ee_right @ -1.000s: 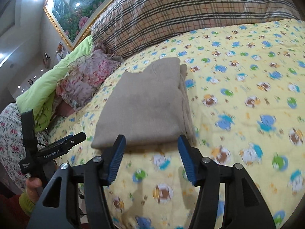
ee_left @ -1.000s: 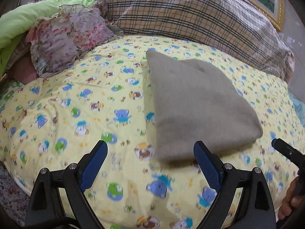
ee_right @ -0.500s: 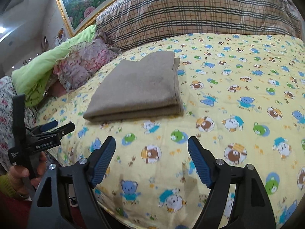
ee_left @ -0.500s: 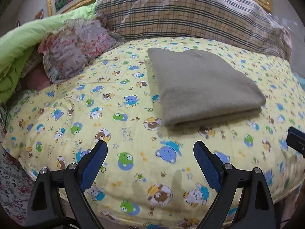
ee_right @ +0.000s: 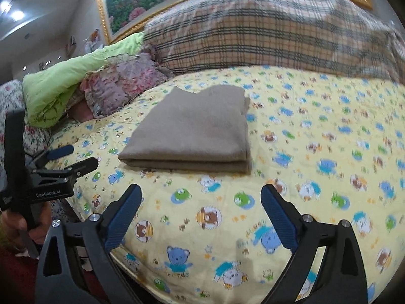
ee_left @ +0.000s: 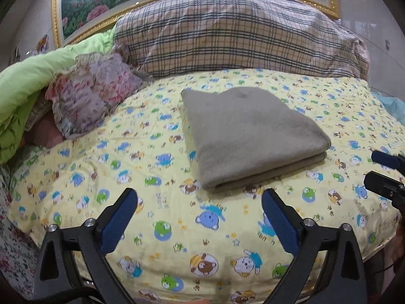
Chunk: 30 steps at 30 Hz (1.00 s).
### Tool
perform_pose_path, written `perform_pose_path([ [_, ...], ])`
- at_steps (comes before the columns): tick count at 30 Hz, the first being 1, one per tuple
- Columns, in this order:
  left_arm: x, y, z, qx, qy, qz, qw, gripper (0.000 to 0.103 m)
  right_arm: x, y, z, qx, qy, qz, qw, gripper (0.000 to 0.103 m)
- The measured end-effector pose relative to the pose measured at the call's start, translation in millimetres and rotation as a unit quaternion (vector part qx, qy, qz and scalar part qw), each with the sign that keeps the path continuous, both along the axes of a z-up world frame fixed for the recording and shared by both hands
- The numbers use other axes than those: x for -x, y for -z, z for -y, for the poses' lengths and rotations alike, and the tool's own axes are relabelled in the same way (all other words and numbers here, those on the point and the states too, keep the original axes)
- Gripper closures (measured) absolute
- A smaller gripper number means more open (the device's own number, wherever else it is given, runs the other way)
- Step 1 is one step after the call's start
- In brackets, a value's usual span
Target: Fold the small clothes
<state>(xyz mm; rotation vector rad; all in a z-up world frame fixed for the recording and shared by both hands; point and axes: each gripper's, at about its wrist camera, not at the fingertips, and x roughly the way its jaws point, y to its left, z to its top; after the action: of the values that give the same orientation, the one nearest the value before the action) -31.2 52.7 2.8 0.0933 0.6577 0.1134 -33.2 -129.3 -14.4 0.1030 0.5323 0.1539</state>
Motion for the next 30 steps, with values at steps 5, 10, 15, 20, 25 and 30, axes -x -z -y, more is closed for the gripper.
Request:
perform_pose_path([
  [5, -9.3, 11.2, -1.0, 0.006, 0.008, -0.008, 0.9999, 0.001, -7.7, 0.0, -6.2, 0.021, -0.004, 0.016, 1.0, 0.001],
  [10, -26.0, 34.3, -8.8, 0.028, -0.002, -0.052, 0.9983, 0.001, -26.7, 18.7, -2.0, 0.002, 0.011, -0.025, 1.0, 0.001],
  [15, -37.2, 46.5, -16.4, 0.041, -0.016, -0.079, 0.9959, 0.001, -39.2, 33.0, -2.4, -0.005, 0.017, -0.061, 0.998, 0.001],
  [20, -43.4, 47.2, -18.5, 0.035, -0.025, -0.085, 0.9955, 0.001, -46.0, 35.2, -5.3, -0.007, 0.015, -0.073, 0.997, 0.001],
  [25, -46.1, 45.8, -16.8, 0.019, -0.029, -0.095, 0.9949, 0.001, -54.9, 31.7, -9.9, -0.008, 0.006, -0.078, 0.997, 0.001],
  [30, -50.9, 46.0, -17.5, 0.02, -0.025, -0.108, 0.9936, 0.001, -63.3, 30.0, -13.4, -0.011, 0.0, -0.085, 0.996, 0.001],
])
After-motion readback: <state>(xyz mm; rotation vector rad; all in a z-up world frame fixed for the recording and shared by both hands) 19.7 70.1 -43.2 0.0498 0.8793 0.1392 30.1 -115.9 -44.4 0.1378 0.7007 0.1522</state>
